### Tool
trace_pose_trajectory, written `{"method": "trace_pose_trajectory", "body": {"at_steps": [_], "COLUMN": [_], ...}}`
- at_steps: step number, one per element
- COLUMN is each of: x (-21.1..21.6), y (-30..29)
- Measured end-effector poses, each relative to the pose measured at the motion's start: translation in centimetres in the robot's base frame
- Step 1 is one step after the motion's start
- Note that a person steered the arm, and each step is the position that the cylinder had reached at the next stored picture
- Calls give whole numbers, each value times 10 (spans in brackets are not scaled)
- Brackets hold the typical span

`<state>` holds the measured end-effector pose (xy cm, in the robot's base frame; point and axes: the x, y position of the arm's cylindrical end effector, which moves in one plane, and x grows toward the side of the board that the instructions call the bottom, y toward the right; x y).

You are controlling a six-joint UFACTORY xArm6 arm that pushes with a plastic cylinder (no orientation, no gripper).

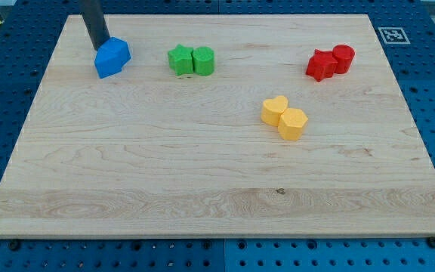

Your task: Push the blue triangle a bit right

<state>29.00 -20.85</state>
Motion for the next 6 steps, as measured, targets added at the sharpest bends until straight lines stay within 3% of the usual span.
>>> {"method": "trace_pose_trajectory", "body": {"at_steps": [3,4,6], "x": [25,50,50], "y": [-63,-43,12]}}
